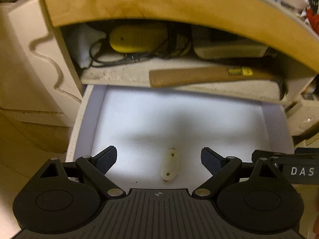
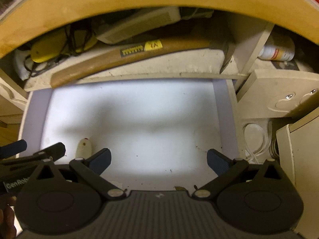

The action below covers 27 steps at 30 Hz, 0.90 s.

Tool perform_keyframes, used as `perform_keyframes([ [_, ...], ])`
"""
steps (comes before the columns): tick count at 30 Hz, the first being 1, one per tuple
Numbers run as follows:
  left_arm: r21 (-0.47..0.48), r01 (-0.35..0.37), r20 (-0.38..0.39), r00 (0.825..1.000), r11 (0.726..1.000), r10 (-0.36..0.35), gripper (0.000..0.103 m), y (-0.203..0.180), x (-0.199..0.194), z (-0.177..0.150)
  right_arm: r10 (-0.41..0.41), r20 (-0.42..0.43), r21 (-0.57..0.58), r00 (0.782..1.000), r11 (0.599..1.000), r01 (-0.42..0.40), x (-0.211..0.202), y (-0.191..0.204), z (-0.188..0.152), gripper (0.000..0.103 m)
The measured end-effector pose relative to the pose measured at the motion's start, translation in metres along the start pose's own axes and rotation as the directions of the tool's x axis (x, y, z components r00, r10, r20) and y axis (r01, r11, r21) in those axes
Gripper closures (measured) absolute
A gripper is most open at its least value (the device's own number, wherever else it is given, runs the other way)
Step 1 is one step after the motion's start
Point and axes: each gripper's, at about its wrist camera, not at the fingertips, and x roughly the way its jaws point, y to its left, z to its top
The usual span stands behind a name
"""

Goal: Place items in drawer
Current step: 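Raise both grippers up and back out of the drawer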

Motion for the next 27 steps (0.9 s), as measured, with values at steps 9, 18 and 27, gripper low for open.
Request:
perform_keyframes([
  [9,-0.014,0.024,0.069,0.997,1.000,-0.023,0.010,0.003,-0.035,-0.004,0.012,0.082,-0.007,0.997,1.000,-0.012,-0.038,0.002,-0.012,0.000],
  [18,0.033,0.018,0.139,0.990,0.999,-0.023,0.010,0.000,-0.065,-0.014,0.017,0.156,-0.003,0.988,1.000,-0.016,-0.068,0.002,-0.023,0.000],
  [27,0.052,0.029,0.153,0.988,0.998,-0.037,0.011,-0.004,-0.070,-0.017,0.015,0.168,-0.002,0.986,1.000,-0.015,-0.071,0.003,-0.028,0.000],
])
